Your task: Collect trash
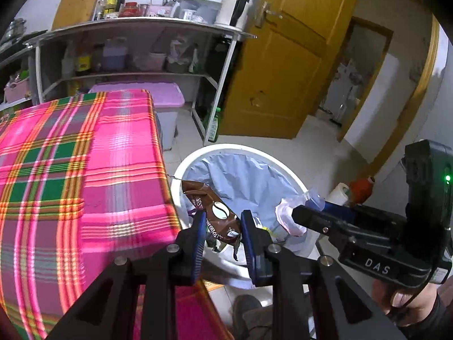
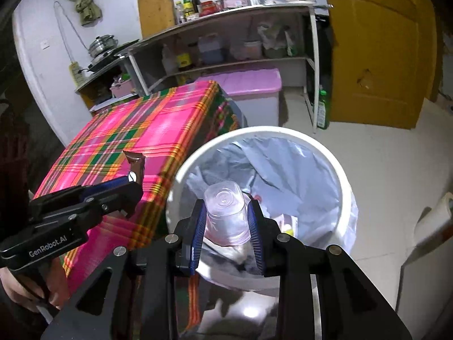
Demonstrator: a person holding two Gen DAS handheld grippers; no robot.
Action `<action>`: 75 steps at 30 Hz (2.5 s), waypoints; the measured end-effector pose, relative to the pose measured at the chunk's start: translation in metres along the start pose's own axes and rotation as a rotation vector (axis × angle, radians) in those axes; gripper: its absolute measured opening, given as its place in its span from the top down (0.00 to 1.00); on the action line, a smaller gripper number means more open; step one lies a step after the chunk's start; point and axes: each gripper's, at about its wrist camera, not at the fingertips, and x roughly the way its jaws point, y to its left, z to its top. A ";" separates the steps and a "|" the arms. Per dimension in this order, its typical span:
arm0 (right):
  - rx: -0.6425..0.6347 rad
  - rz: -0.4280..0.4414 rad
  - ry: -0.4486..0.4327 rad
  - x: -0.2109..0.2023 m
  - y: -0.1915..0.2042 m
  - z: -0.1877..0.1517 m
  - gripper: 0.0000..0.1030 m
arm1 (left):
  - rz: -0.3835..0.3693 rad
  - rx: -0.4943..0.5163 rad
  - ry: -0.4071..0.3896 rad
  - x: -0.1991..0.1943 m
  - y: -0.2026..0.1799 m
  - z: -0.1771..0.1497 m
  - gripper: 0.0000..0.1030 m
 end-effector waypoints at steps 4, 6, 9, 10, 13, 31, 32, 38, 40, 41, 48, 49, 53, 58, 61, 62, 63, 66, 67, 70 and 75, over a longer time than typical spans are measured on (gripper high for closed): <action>0.019 -0.008 0.014 0.008 -0.011 0.000 0.70 | -0.002 0.006 0.029 0.020 -0.005 0.005 0.75; 0.028 -0.013 0.021 0.012 -0.016 0.000 0.69 | -0.001 0.008 0.040 0.028 -0.006 0.006 0.75; 0.043 -0.011 0.032 0.018 -0.023 0.000 0.69 | 0.000 0.003 0.059 0.038 -0.006 0.009 0.75; 0.043 -0.010 0.035 0.019 -0.024 0.000 0.69 | 0.002 0.001 0.065 0.041 -0.005 0.008 0.75; 0.036 -0.016 0.046 0.023 -0.025 0.000 0.69 | 0.002 -0.011 0.082 0.049 -0.003 0.007 0.74; -0.009 -0.022 -0.004 -0.010 -0.005 -0.006 0.59 | 0.081 -0.001 0.000 0.001 -0.013 -0.001 0.66; -0.019 -0.020 -0.012 -0.016 0.000 -0.007 0.59 | 0.084 0.000 -0.007 -0.005 -0.014 -0.002 0.65; -0.058 -0.001 -0.050 -0.039 0.023 -0.014 0.59 | 0.122 0.005 -0.054 -0.044 -0.019 -0.014 0.64; -0.070 0.004 -0.063 -0.047 0.030 -0.017 0.59 | 0.134 0.005 -0.068 -0.055 -0.021 -0.018 0.64; -0.075 0.008 -0.070 -0.052 0.034 -0.018 0.59 | 0.143 0.008 -0.076 -0.062 -0.022 -0.021 0.64; -0.113 0.023 -0.106 -0.075 0.060 -0.031 0.59 | 0.187 0.018 -0.121 -0.103 -0.026 -0.038 0.63; -0.118 0.023 -0.110 -0.078 0.063 -0.033 0.59 | 0.193 0.017 -0.127 -0.109 -0.027 -0.042 0.63; -0.137 0.032 -0.119 -0.090 0.074 -0.044 0.59 | 0.222 0.009 -0.143 -0.128 -0.029 -0.057 0.64; -0.154 0.044 -0.133 -0.107 0.086 -0.060 0.59 | 0.268 -0.006 -0.170 -0.150 -0.029 -0.075 0.63; -0.164 0.046 -0.145 -0.115 0.092 -0.071 0.59 | 0.304 -0.001 -0.184 -0.162 -0.031 -0.089 0.63; -0.165 0.047 -0.145 -0.116 0.094 -0.074 0.59 | 0.308 0.000 -0.186 -0.165 -0.032 -0.093 0.64; -0.167 0.046 -0.148 -0.118 0.095 -0.079 0.59 | 0.308 -0.003 -0.186 -0.168 -0.032 -0.098 0.64; -0.170 0.041 -0.151 -0.122 0.100 -0.090 0.59 | 0.319 -0.010 -0.190 -0.178 -0.033 -0.112 0.63; -0.171 0.039 -0.153 -0.123 0.101 -0.094 0.59 | 0.325 -0.015 -0.193 -0.180 -0.034 -0.117 0.64; -0.185 0.035 -0.154 -0.126 0.106 -0.105 0.59 | 0.336 -0.036 -0.208 -0.190 -0.038 -0.134 0.64; -0.221 0.029 -0.156 -0.128 0.115 -0.119 0.59 | 0.366 -0.054 -0.210 -0.200 -0.041 -0.157 0.63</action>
